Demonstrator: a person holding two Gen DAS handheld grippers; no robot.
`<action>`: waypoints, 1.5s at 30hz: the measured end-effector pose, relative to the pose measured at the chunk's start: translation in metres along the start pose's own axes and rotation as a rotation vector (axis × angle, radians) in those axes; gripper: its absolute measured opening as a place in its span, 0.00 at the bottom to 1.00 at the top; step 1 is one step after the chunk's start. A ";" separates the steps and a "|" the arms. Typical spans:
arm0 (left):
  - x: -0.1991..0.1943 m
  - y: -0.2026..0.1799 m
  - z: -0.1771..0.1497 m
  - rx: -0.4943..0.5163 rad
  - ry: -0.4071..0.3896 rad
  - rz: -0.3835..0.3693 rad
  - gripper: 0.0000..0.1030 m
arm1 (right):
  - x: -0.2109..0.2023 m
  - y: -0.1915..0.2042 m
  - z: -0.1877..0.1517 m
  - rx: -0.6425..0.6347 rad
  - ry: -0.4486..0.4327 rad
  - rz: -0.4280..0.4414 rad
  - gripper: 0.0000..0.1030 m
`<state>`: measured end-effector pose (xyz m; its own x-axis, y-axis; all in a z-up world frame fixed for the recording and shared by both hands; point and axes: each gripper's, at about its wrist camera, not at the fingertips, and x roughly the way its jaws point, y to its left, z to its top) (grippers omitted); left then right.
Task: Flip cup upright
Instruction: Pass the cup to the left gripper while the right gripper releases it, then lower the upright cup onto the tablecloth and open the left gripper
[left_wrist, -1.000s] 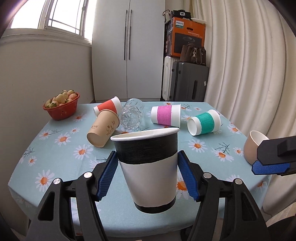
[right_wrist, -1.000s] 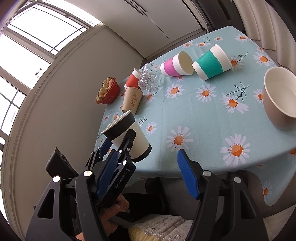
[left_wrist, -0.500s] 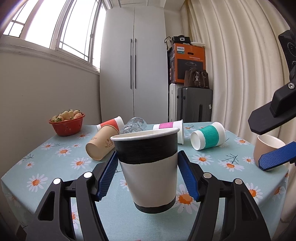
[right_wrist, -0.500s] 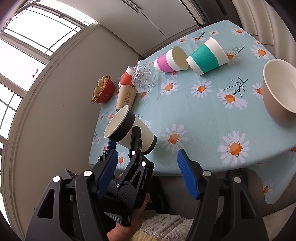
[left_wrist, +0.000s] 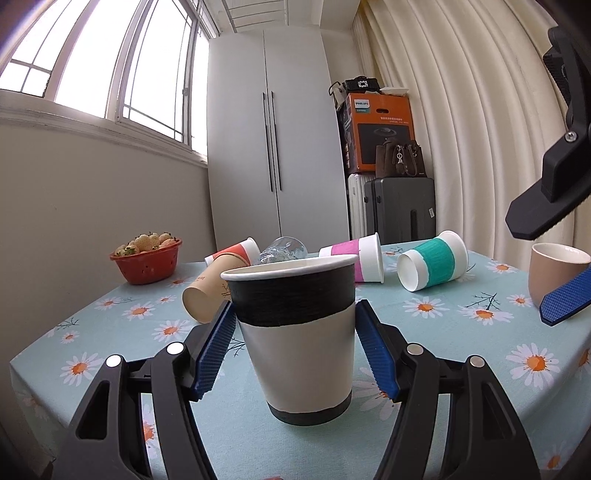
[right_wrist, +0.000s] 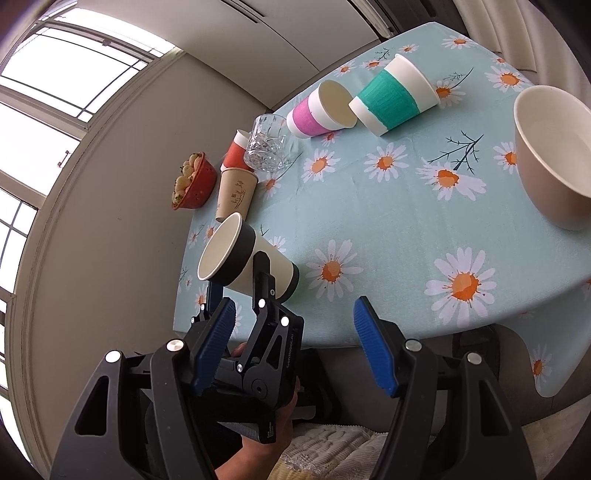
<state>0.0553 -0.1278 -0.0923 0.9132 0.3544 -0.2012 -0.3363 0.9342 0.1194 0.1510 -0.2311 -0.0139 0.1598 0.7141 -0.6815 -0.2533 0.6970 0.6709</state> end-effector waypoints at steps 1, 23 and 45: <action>0.000 0.000 -0.001 0.006 0.001 0.005 0.64 | 0.001 -0.001 -0.001 0.002 0.003 0.002 0.65; -0.011 0.004 0.009 -0.014 -0.006 -0.023 0.85 | -0.004 -0.007 -0.006 0.015 -0.016 0.018 0.65; -0.011 0.020 0.015 -0.069 0.051 -0.022 0.94 | -0.011 -0.010 -0.011 0.036 -0.023 0.031 0.65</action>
<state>0.0422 -0.1132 -0.0733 0.9080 0.3342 -0.2528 -0.3334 0.9416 0.0474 0.1408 -0.2463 -0.0164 0.1740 0.7362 -0.6540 -0.2240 0.6763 0.7017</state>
